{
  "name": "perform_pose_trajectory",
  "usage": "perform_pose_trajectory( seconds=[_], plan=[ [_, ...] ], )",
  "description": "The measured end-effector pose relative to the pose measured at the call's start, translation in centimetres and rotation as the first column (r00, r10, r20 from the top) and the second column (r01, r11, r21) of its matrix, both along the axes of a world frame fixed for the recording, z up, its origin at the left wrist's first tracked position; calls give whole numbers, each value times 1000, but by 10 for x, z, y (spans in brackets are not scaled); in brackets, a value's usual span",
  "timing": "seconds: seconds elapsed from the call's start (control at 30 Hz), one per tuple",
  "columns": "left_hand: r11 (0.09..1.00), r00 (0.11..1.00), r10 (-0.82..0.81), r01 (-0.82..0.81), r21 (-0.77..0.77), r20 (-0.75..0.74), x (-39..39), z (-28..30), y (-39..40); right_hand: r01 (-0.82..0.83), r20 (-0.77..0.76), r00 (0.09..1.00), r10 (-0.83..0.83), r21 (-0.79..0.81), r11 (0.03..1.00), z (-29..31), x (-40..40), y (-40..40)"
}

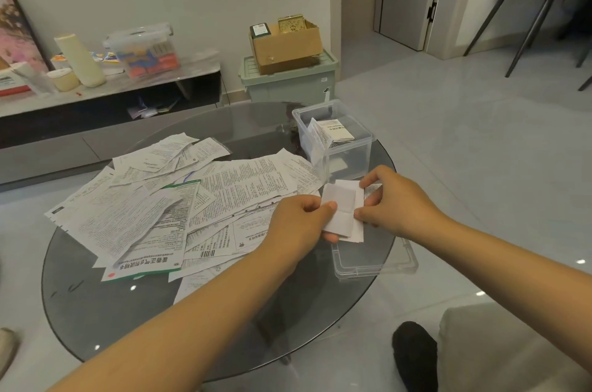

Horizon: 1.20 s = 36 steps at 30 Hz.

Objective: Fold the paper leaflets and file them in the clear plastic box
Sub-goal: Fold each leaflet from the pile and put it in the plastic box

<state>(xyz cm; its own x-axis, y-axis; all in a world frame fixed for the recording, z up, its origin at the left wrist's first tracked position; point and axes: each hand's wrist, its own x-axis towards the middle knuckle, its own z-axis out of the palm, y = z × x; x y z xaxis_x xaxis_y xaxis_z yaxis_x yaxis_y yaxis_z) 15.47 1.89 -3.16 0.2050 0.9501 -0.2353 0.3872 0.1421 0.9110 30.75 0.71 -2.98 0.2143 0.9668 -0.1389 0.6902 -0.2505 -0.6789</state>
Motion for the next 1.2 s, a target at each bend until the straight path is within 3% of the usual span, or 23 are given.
perform_pose_trajectory(
  seconds=[0.13,0.23,0.4,0.5,0.8,1.0,1.2],
  plan=[
    [997,990,47,-38,-71,133,-3,0,1,125,-249,962,-109,48,991,1,-3,2],
    [993,971,86,-64,-104,222,-8,4,1,116,-415,906,-81,58,992,6,-6,1],
    [976,922,149,-78,-205,358,-21,12,-1,69,-421,907,-13,118,991,11,-7,-4],
    [967,905,183,-95,-238,384,-31,13,1,71,-518,855,-14,91,993,14,-7,-5],
    [958,842,96,65,-278,531,-44,20,-3,-1,-555,831,33,57,998,16,-19,-7],
    [959,873,135,3,-283,468,-48,19,-4,57,-523,852,-14,66,996,19,-28,-4],
    [949,874,250,-135,-286,416,-54,15,-3,73,-624,781,-18,62,995,21,-29,-7]
  ],
)
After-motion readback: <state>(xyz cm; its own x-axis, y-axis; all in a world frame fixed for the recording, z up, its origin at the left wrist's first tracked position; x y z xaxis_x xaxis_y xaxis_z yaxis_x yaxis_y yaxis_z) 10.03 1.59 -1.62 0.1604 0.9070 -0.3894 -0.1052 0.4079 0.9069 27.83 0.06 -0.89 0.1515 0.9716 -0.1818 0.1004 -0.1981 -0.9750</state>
